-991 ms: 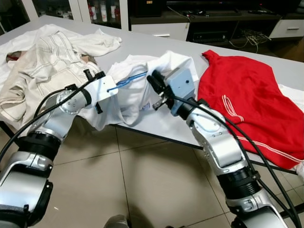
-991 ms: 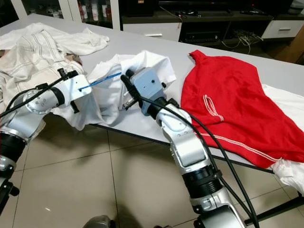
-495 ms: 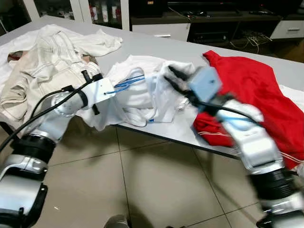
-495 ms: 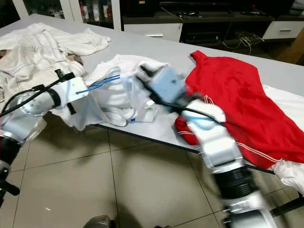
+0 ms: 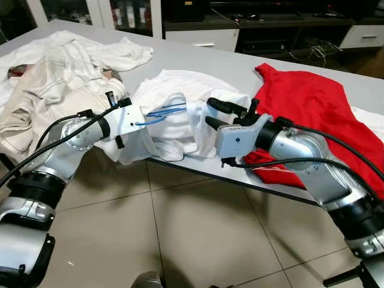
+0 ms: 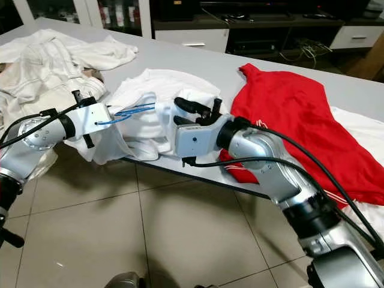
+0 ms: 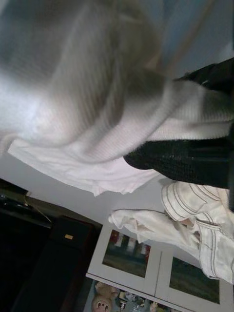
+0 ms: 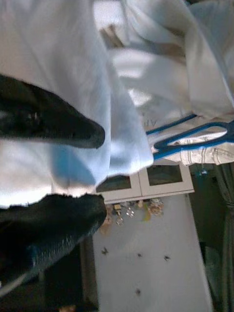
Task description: Hang hanger
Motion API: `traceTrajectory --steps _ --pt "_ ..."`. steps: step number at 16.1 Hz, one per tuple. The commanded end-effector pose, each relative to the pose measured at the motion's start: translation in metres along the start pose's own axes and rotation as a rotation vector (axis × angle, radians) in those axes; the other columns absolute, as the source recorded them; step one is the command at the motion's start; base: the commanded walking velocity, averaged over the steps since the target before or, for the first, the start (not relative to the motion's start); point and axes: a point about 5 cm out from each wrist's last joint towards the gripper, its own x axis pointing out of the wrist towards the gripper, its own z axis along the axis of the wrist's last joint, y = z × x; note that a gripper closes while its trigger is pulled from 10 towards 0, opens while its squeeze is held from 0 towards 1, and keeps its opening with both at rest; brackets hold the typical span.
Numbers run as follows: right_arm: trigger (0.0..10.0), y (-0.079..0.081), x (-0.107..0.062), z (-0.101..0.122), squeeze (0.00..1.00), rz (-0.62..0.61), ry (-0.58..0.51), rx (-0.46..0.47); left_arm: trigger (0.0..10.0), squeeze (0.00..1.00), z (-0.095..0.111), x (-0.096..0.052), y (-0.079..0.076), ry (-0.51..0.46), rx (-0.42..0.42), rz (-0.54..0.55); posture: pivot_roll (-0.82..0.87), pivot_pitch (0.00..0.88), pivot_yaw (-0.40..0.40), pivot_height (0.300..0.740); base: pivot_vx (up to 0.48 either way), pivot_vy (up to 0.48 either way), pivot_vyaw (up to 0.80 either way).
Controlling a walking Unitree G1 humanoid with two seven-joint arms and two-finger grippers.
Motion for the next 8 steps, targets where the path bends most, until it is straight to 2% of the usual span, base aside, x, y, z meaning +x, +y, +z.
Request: traceTrajectory --steps 1,2,4,5,6,8 --pt "10.0 -0.007 0.000 -0.001 0.61 -0.012 0.000 -0.039 1.3 0.00 0.005 0.000 0.003 -0.013 0.054 -0.016 0.14 0.004 -0.042 0.740 0.000 0.000 0.00" --pt "10.0 -0.009 -0.001 -0.001 0.57 -0.013 0.003 -0.054 1.3 0.00 0.003 -0.001 0.002 -0.003 0.075 -0.028 0.14 0.006 -0.042 0.740 0.000 0.000 0.00" --pt "10.0 0.000 -0.003 -0.007 0.53 0.054 0.029 -0.065 1.5 0.00 0.004 -0.001 0.002 -0.008 0.095 -0.041 0.14 0.006 -0.039 0.740 0.000 0.000 0.00" --pt "10.0 0.005 -0.003 -0.009 0.27 0.086 0.041 -0.060 1.6 0.00 0.006 0.000 0.002 -0.014 0.114 -0.048 0.13 0.005 -0.037 0.740 0.000 0.000 0.00" --pt "10.0 0.009 -0.003 -0.011 0.18 0.111 0.051 -0.059 1.7 0.00 0.009 0.001 0.002 -0.021 0.133 -0.054 0.13 0.005 -0.037 0.740 0.000 0.000 0.00" --pt "10.0 0.018 -0.004 -0.014 0.15 0.165 0.071 -0.050 1.8 0.00 0.014 0.003 0.001 -0.040 0.161 -0.067 0.13 0.005 -0.035 0.740 0.000 0.000 0.00"
